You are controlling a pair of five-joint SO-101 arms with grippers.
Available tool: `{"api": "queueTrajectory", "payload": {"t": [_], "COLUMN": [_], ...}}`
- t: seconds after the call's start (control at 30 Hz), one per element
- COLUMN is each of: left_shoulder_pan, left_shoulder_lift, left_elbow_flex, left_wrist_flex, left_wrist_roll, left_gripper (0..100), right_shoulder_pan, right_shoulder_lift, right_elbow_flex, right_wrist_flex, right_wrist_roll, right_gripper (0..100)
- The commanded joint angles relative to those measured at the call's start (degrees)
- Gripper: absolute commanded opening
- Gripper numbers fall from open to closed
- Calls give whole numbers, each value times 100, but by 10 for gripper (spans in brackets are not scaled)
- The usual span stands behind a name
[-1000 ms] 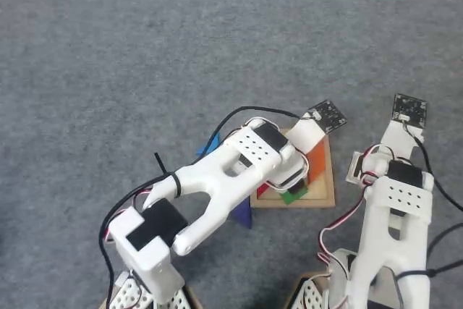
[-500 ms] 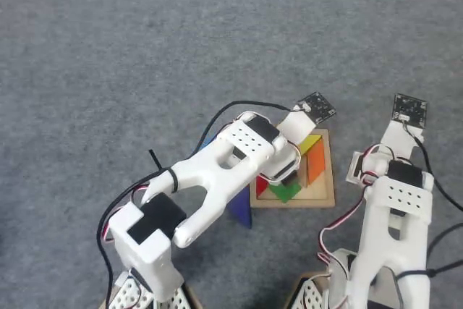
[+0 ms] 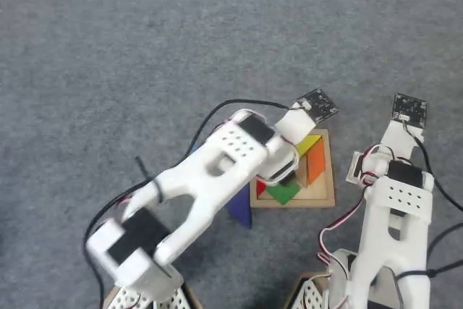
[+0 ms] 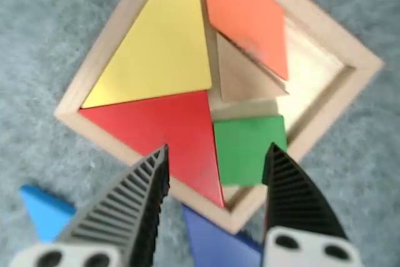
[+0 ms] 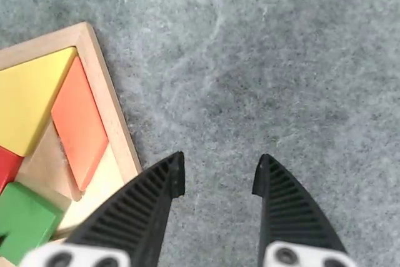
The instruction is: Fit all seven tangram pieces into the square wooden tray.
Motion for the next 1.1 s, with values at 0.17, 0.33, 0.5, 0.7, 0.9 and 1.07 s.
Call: {"api": "queueTrajectory", "payload": {"t": [0.17, 0.33, 0.5, 0.7, 0.9, 1.07], "left_shoulder_pan": [-132, -132, -141, -132, -132, -141], "left_shoulder_lift": [-1196, -774, -185, 79, 273, 536], "left_elbow_flex": [1349, 1200, 831, 453, 356, 48], "left_wrist_flex": [-325, -422, -431, -413, -440, -431], "left_wrist_roll": [-325, -352, -352, -325, -352, -343], "left_gripper": [236, 236, 236, 236, 236, 236], "right_shoulder_pan": [-66, -57, -57, -66, -66, -75], "right_shoulder_lift": [48, 48, 48, 48, 48, 48], "right_elbow_flex": [-35, -35, -35, -35, -35, -35], "right_wrist_flex": [-48, -48, -48, -48, -48, -48], "right_wrist_roll": [62, 62, 62, 62, 62, 62], "right_gripper": [186, 186, 186, 186, 186, 186]}}
